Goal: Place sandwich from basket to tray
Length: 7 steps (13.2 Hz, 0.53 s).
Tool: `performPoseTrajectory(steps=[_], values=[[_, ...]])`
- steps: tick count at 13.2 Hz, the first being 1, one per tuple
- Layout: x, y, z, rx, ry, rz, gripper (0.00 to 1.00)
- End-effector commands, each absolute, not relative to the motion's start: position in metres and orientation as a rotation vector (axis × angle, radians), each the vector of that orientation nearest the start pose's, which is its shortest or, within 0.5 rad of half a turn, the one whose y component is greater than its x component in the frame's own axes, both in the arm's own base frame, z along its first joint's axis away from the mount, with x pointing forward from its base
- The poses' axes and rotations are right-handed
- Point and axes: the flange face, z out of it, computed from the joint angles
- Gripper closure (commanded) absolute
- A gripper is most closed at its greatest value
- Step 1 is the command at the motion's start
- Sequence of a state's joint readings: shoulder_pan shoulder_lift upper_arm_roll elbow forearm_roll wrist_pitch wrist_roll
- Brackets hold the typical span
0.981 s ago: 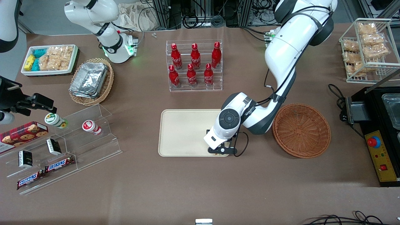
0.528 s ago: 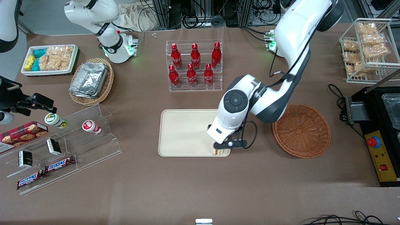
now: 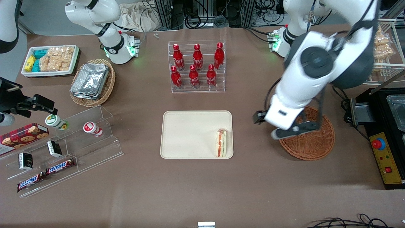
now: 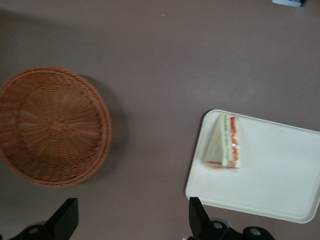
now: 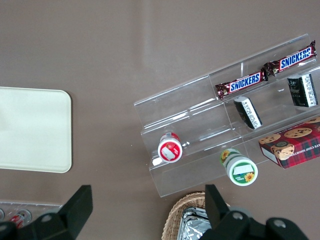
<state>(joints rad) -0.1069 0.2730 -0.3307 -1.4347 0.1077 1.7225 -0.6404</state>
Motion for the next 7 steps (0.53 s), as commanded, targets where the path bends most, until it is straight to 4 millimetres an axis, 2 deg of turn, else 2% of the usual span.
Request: performPoseTrajectory(steps=[1, 3, 4, 7], values=[[0.581, -0.168, 0.567, -3.106, -0.246, 0.015, 0.01], [0.582, -0.122, 0.577, -3.109, -0.157, 0.047, 0.01], [0.584, -0.107, 0.576, -3.110, -0.112, 0.061, 0.01], [0.586, -0.100, 0.571, -3.099, -0.029, 0.076, 0.01]])
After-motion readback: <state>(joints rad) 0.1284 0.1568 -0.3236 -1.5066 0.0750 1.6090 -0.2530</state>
